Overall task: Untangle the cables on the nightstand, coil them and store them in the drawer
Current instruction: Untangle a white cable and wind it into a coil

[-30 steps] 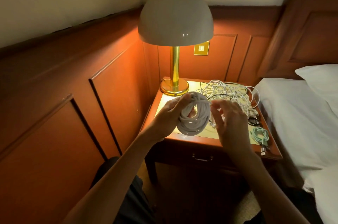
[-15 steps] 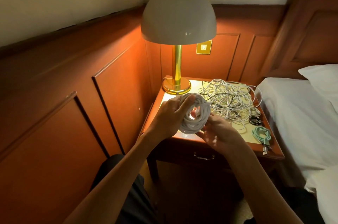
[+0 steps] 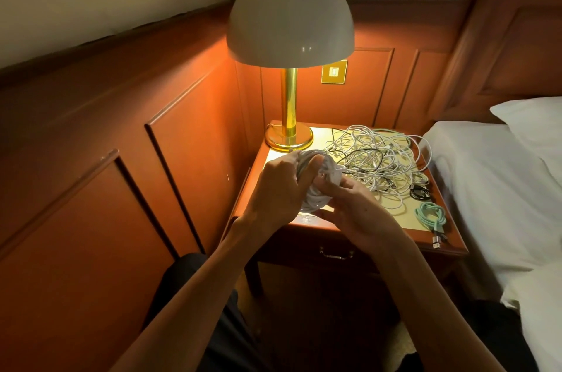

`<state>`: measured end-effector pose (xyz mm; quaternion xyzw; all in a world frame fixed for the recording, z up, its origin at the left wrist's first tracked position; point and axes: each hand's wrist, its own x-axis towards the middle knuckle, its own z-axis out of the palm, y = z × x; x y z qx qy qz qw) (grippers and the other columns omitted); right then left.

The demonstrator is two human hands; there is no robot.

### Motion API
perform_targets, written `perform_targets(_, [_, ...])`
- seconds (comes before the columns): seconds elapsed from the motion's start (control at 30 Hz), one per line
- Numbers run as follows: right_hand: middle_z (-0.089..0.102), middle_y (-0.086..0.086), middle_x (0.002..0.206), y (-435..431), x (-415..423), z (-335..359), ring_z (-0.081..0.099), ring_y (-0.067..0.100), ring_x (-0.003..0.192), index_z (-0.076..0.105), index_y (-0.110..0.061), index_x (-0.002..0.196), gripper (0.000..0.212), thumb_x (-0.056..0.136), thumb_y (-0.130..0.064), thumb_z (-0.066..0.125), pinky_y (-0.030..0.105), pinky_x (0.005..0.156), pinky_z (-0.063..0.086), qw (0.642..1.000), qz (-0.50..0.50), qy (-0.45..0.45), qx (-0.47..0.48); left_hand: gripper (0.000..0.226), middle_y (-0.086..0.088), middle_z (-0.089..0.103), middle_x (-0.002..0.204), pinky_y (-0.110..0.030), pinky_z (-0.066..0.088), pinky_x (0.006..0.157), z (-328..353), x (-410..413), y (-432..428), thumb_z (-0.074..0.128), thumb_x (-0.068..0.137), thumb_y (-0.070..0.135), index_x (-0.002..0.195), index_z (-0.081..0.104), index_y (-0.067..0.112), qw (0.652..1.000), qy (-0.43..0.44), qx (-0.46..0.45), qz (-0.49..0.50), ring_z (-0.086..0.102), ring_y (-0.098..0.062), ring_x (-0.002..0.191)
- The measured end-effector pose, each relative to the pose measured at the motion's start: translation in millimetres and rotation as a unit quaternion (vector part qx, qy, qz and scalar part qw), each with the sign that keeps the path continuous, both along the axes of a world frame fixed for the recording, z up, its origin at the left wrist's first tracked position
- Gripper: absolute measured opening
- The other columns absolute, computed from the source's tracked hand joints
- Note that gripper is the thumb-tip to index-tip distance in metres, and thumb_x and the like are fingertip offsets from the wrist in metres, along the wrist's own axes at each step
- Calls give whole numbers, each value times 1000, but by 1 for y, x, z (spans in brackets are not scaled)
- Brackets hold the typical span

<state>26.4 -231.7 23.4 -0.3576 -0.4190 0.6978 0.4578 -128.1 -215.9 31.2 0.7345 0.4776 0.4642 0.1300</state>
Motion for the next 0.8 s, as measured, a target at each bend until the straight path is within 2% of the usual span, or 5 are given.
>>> perform_targets(0.3, [73, 8, 113, 2, 3, 5, 70, 21, 102, 68, -11, 118, 32, 94, -32, 63, 48, 96, 55, 993, -13, -119, -3, 42, 0, 71, 86, -15, 51, 55, -6, -4, 6, 51, 98, 51, 104, 68, 13, 989, -57, -136, -22, 69, -9, 71])
perform_targets(0.4, [75, 6, 109, 4, 3, 8, 70, 21, 103, 68, -13, 115, 29, 95, -33, 63, 44, 91, 56, 990, -30, -137, 1, 46, -5, 72, 86, -33, 56, 63, -7, -4, 12, 53, 96, 55, 102, 68, 12, 972, -110, -199, -56, 71, -21, 75])
perform_targets(0.53, [67, 3, 118, 5, 4, 7, 66, 24, 110, 53, -19, 133, 56, 86, -44, 72, 42, 87, 58, 975, -76, -208, 33, 50, -8, 73, 85, -41, 56, 69, -9, -4, 18, 53, 95, 57, 101, 69, 10, 958, -152, -232, -75, 71, -25, 78])
perform_targets(0.63, [52, -4, 117, -1, 7, 7, 61, 8, 101, 41, -38, 136, 69, 80, -44, 81, 31, 77, 56, 917, -214, -295, 164, 41, -5, 73, 86, -39, 58, 70, -7, -6, 20, 53, 98, 50, 102, 70, 13, 960, -155, -224, -59, 71, -23, 80])
perform_targets(0.8, [52, -6, 96, 2, 13, 16, 54, 0, 82, 75, -33, 100, 20, 85, -21, 77, 16, 62, 48, 730, -239, -465, 441, 40, 0, 71, 86, -21, 53, 59, -5, -7, 21, 51, 97, 52, 107, 68, 16, 974, -105, -196, -35, 68, -15, 75])
